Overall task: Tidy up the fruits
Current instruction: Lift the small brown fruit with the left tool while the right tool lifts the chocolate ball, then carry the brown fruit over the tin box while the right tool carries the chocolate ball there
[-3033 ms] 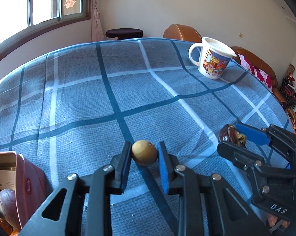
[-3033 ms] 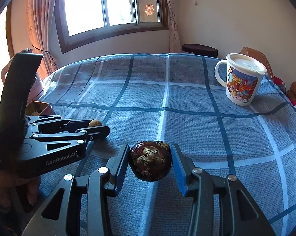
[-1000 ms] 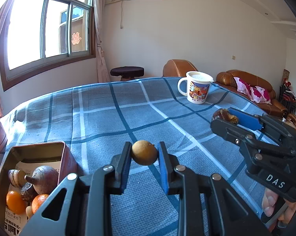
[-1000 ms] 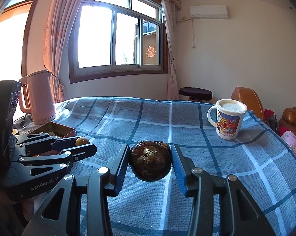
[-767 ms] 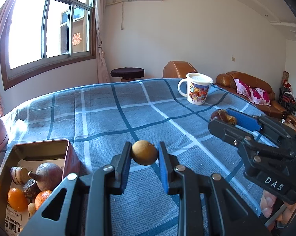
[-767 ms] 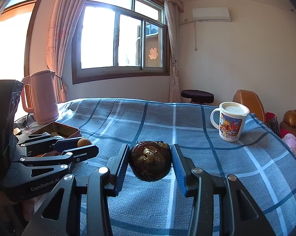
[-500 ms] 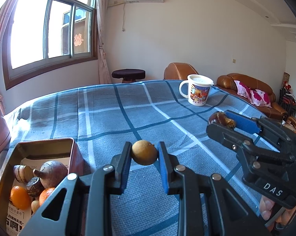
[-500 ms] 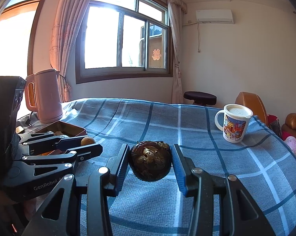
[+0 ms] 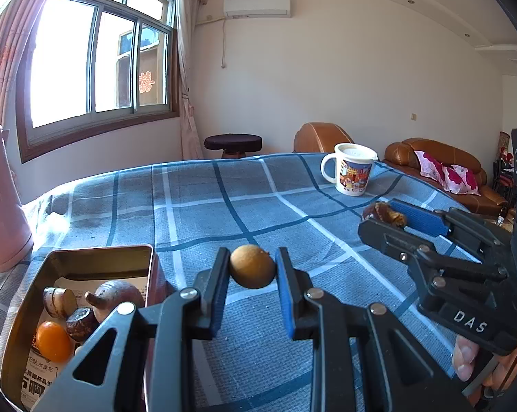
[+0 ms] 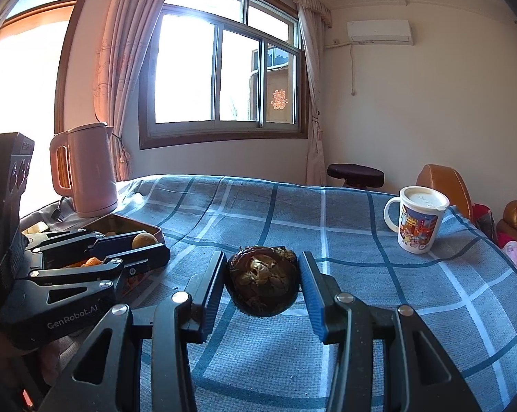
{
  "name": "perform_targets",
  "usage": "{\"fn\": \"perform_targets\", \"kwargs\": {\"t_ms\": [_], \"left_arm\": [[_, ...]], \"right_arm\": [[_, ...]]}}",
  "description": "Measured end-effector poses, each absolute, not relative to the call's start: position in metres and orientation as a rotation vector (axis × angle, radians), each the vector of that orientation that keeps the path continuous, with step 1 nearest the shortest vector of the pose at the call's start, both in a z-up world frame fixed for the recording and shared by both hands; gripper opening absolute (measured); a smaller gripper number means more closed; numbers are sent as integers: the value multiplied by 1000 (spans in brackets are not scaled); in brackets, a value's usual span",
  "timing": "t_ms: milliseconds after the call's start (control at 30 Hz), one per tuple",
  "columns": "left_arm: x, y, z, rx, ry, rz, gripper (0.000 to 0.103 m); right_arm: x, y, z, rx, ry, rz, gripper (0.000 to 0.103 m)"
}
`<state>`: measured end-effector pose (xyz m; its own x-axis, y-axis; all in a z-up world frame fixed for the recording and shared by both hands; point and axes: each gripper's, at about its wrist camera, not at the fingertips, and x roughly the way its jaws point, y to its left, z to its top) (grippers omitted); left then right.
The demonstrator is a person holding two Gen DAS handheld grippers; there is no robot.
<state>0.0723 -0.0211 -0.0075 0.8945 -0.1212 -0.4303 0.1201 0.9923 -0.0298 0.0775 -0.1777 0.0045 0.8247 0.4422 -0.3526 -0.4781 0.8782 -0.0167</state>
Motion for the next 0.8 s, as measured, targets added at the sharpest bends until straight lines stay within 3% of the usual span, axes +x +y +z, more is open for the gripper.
{"fn": "perform_targets", "kwargs": {"t_ms": [800], "left_arm": [[53,9,-3,-20,417,-69,28]], "right_arm": [[74,-139,6,-140,348,575,45]]}}
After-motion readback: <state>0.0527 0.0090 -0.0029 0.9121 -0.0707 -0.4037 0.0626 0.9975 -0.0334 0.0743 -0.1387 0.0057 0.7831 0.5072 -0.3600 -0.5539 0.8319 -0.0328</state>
